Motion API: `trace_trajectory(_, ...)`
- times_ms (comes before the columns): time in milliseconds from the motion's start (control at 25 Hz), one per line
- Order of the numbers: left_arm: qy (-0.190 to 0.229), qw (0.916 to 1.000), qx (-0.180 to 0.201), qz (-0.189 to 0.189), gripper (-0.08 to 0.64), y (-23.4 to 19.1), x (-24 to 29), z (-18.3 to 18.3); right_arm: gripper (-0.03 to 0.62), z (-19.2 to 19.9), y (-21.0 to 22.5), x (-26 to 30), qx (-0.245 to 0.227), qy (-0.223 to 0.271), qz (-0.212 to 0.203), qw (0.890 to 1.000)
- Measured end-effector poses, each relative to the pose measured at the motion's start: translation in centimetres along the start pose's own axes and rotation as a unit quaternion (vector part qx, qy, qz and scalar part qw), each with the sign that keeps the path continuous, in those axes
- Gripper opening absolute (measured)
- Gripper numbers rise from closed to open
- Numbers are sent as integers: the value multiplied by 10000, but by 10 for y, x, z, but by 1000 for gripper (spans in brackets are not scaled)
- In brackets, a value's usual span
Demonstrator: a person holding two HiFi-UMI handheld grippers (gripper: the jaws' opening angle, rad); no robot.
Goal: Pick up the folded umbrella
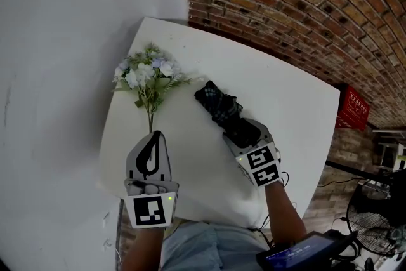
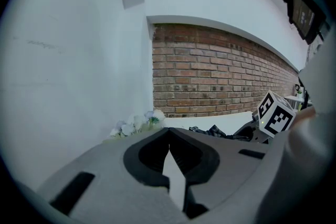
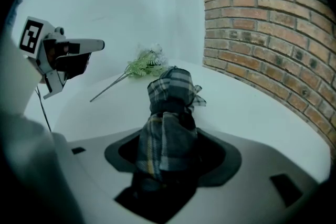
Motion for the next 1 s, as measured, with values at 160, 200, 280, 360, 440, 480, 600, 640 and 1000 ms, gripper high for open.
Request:
trace_trajectory(160, 20, 10000, 13, 5, 6, 0, -2, 0, 244, -1, -2, 0, 16, 1, -6, 10000)
trace_trajectory(200, 34, 10000, 16, 6, 6, 0, -3, 0, 237, -1, -2, 0, 25, 5, 2, 10000)
trace_trajectory(280, 54, 10000, 22, 8, 6, 0, -4, 0, 226, 0, -3, 0, 49, 20, 29, 10000)
trace_trajectory(360, 57, 10000, 17, 4, 6, 0, -5, 0, 214, 0, -4, 0, 82, 50, 61, 9999)
trace_trajectory(440, 55, 10000, 12, -3, 7, 0, -7, -1, 205, 1, -5, -1, 115, 80, 94, 9999)
trace_trajectory(480, 55, 10000, 11, -8, 7, 0, -8, -1, 200, 2, -5, -1, 128, 95, 109, 9998)
trace_trajectory(600, 72, 10000, -20, -39, 7, 0, -11, -1, 192, 2, -6, -2, 171, 147, 138, 9997)
trace_trajectory(640, 85, 10000, -22, -47, 7, 0, -12, -2, 190, 1, -7, -2, 188, 166, 149, 9996)
trace_trajectory(1000, 142, 9999, 39, -75, 7, 1, -22, -7, 186, -3, -11, -9, 328, 418, 214, 9984)
Point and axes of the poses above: the fingertips, and each gripper's own axes: x forward along the fingers, y to its right, z out of its underside, the point moved 8 cm from there along -x, backward along the fingers, and after that the axes turned 13 degrees about x, right-handed, at the moved point
